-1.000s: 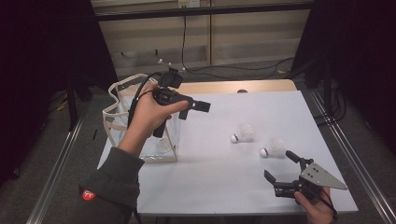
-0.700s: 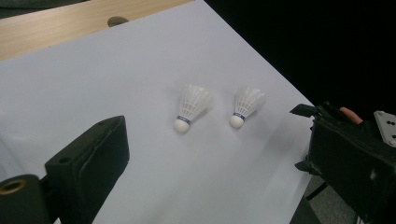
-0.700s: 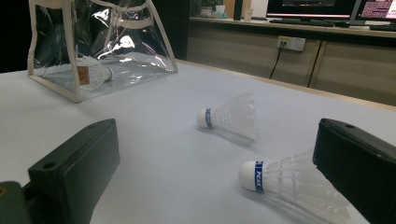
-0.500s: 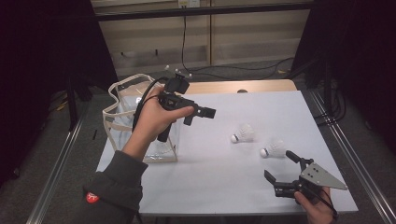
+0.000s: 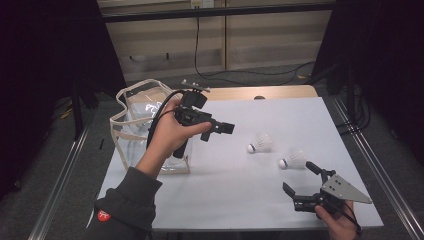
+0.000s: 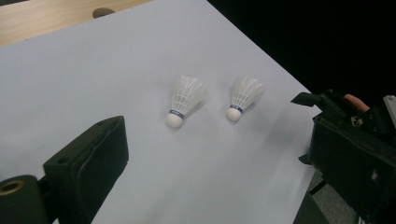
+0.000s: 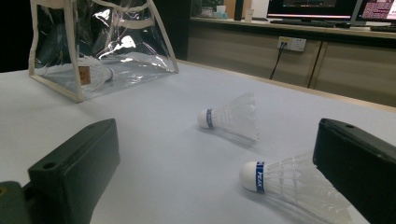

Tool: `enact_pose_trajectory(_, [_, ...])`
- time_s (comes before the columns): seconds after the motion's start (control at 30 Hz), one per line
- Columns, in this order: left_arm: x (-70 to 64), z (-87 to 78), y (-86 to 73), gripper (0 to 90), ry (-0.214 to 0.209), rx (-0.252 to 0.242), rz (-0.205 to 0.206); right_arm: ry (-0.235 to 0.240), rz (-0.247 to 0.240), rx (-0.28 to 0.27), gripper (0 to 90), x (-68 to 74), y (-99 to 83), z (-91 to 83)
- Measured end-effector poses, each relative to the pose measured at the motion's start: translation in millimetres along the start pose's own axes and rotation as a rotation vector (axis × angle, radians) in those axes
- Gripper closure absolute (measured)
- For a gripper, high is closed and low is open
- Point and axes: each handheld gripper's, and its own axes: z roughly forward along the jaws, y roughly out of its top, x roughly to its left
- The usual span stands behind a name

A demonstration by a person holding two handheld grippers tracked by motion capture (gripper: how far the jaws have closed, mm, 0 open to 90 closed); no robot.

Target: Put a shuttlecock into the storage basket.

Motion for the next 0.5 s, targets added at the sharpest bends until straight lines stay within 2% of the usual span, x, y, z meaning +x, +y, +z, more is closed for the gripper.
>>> enact_pose_trajectory(0.5, [3.7, 16.6, -14.7, 5.9, 0.006, 0.003, -0.012, -0.006, 0.005, 0.002, 0.5, -1.3, -0.1, -0.3])
